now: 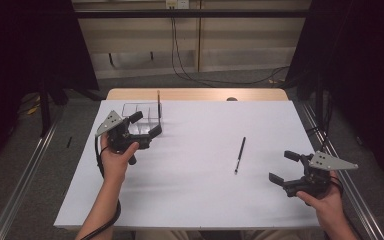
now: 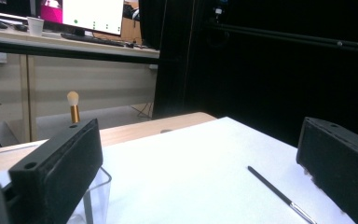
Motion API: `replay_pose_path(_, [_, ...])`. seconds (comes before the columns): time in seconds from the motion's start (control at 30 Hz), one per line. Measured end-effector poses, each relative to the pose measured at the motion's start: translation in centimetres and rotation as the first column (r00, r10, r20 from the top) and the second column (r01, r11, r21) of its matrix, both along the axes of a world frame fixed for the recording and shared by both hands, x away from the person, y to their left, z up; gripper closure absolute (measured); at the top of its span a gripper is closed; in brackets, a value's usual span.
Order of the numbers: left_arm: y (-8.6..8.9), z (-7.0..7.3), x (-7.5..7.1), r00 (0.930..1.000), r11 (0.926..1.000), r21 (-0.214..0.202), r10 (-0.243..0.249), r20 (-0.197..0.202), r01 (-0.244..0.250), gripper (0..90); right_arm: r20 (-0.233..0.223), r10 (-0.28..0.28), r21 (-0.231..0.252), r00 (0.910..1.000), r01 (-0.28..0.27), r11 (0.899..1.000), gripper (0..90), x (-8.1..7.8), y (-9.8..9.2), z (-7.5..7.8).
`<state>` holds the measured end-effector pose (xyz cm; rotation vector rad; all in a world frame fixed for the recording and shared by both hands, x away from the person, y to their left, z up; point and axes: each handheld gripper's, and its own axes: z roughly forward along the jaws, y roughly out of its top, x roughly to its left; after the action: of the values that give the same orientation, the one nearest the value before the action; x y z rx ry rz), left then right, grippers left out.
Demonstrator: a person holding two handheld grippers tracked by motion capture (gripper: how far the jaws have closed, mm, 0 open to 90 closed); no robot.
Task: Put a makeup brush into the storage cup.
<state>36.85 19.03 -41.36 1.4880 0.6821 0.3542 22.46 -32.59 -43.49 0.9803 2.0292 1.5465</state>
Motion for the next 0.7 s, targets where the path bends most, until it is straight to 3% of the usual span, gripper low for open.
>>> replay_pose_path(0.1, [0.2,-0.2,-0.2,0.9996,0.9999,0.004,-0.011,-0.026,0.011,0.0,0.0,0.001,0.001,1.0,-0.001,1.0,0.0,0.0,0.0,0.0])
replay_pose_path(0.3, [0.8,-0.4,-0.8,0.9995,0.9998,-0.007,-0.022,-0.024,0.021,0.0,-0.003,0.004,0.0,1.0,-0.004,1.0,0.0,0.0,0.1,-0.1])
replay_pose_path(0.7, [1.6,-0.8,-2.2,0.9985,0.9987,0.02,-0.046,-0.03,0.047,0.0,-0.004,0.004,0.001,1.0,-0.004,1.0,0.0,0.1,0.2,-0.1])
